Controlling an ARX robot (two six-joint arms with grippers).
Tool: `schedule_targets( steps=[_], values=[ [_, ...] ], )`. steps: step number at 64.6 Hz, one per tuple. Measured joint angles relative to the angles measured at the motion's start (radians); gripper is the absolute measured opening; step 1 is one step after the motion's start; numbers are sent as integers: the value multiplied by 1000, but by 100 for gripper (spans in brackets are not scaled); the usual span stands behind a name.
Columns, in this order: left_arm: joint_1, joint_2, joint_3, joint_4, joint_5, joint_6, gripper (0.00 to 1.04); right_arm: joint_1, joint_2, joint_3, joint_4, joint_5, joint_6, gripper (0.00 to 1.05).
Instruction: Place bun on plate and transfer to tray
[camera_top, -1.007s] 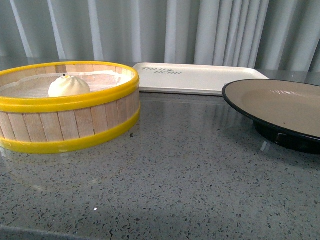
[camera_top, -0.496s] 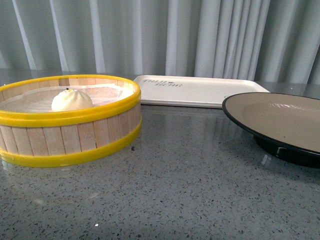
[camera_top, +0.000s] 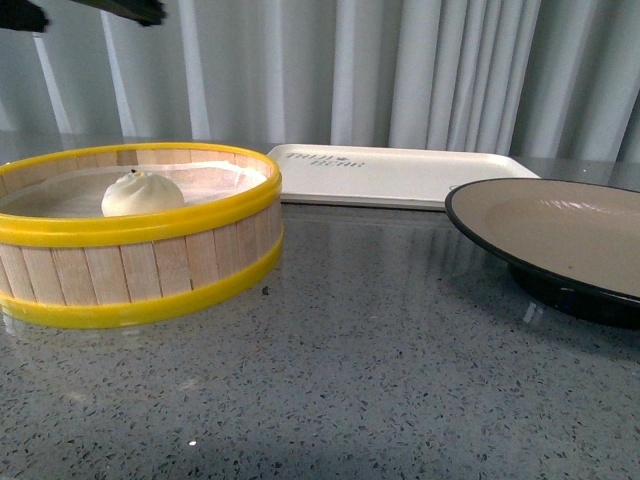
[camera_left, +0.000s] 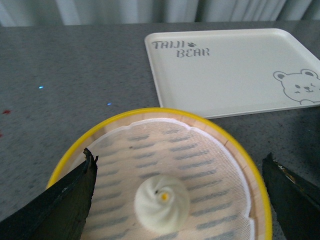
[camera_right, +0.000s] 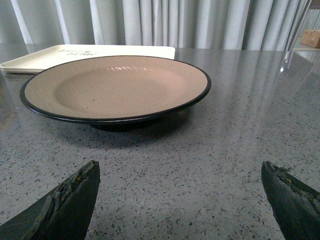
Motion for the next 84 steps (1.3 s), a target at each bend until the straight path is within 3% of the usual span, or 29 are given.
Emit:
schedule_targets(
  steps=[21,84],
  values=[
    [-73,175,74,-65,-70,22,98,0,0,0,0,0,0,96],
    [-45,241,72,-148,-141,85,98,0,0,0,0,0,0,96]
  ],
)
